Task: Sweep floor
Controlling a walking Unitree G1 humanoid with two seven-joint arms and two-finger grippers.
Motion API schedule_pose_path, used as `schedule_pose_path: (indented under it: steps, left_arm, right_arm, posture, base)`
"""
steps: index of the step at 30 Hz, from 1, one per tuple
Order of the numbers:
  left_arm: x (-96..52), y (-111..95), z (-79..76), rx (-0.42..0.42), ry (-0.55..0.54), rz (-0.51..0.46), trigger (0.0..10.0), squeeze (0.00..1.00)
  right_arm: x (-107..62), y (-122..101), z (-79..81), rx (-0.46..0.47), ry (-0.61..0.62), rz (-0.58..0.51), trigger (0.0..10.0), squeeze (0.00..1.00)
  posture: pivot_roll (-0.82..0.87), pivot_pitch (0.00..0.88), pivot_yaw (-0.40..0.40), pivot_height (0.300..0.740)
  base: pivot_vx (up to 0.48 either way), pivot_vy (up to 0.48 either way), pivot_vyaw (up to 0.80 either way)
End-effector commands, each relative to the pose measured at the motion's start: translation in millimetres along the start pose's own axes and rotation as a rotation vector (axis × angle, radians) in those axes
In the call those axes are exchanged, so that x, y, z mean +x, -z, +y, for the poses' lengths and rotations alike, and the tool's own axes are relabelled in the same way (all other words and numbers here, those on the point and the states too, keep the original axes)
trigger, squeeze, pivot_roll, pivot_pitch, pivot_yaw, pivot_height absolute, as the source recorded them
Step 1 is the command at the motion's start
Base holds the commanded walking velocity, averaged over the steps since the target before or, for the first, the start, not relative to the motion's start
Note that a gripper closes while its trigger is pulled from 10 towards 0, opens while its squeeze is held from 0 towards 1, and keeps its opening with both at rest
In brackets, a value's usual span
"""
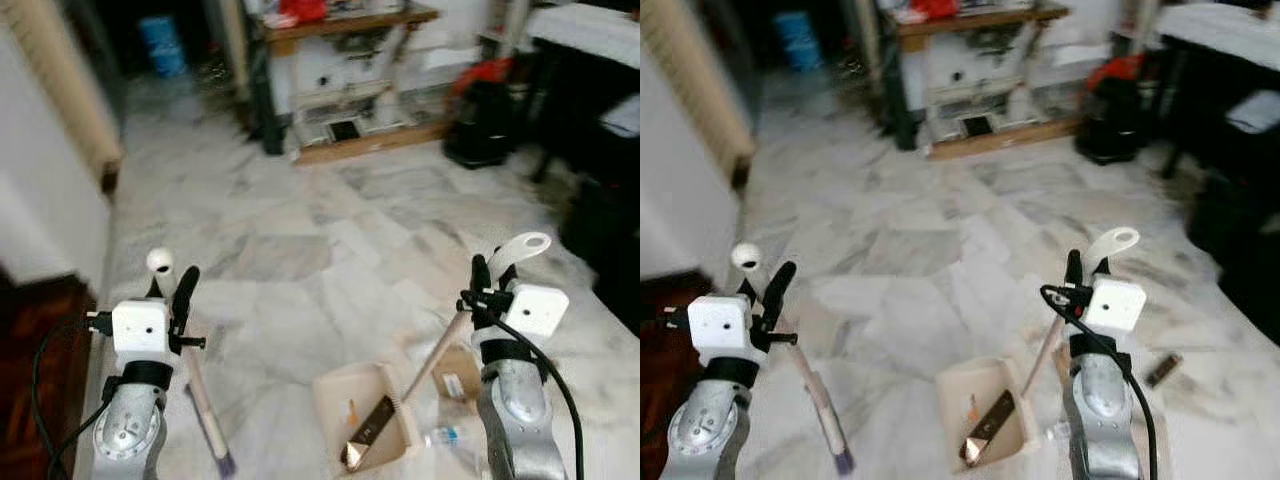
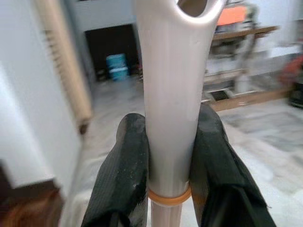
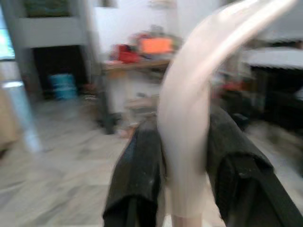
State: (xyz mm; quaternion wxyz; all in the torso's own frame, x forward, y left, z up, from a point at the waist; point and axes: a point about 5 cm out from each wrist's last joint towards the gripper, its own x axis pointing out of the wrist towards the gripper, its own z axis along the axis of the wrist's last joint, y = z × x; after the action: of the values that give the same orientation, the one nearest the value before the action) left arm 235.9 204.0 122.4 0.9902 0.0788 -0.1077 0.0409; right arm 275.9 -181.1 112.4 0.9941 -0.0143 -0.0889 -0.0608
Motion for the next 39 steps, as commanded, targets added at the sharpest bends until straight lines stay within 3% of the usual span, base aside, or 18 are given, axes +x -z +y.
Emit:
schedule_pose_path:
  steps: [1, 13, 25, 31, 39]
  left_arm:
    - [2.7, -9.1, 0.0, 0.016, -0.008, -0.049, 10.0, 0.0]
    - [-1.7, -3.3, -4.0, 0.001, -0.077, -0.039, 10.0, 0.0]
    - [-5.9, -3.2, -10.5, 0.018, -0.08, -0.035, 10.0, 0.0]
    - [-2.1, -10.0, -6.0, 0.035, -0.071, -0.049, 10.0, 0.0]
    - [-2.8, -9.1, 13.3, 0.087, -0.081, -0.033, 10.0, 0.0]
  right_arm:
    - [4.8, -16.8, -4.2, 0.011, 0.007, -0.071, 10.0, 0.0]
    - [20.9, -28.9, -6.9, -0.021, -0.051, -0.089, 10.0, 0.0]
    - [26.3, -30.6, -9.6, -0.026, -0.068, -0.085, 10.0, 0.0]
    - [25.8, -26.5, -5.6, 0.006, -0.056, -0.069, 10.0, 0.0]
    - [22.6, -17.9, -3.6, 0.16, 0.042, -0.018, 10.0, 0.0]
  posture:
    - [-0.04, 0.0, -0.001, 0.74]
    - [-0.03, 0.0, -0.079, 0.74]
    - [-0.02, 0.0, -0.077, 0.74]
    - [0.01, 0.0, -0.051, 0.74]
    - [-0.01, 0.0, -0.011, 0.74]
  base:
    - [0.0, 0.0, 0.8]
    - [0.0, 0.0, 0.8]
    - [0.0, 0.0, 0.8]
    - [0.0, 0.0, 0.8]
    - [0.0, 0.0, 0.8]
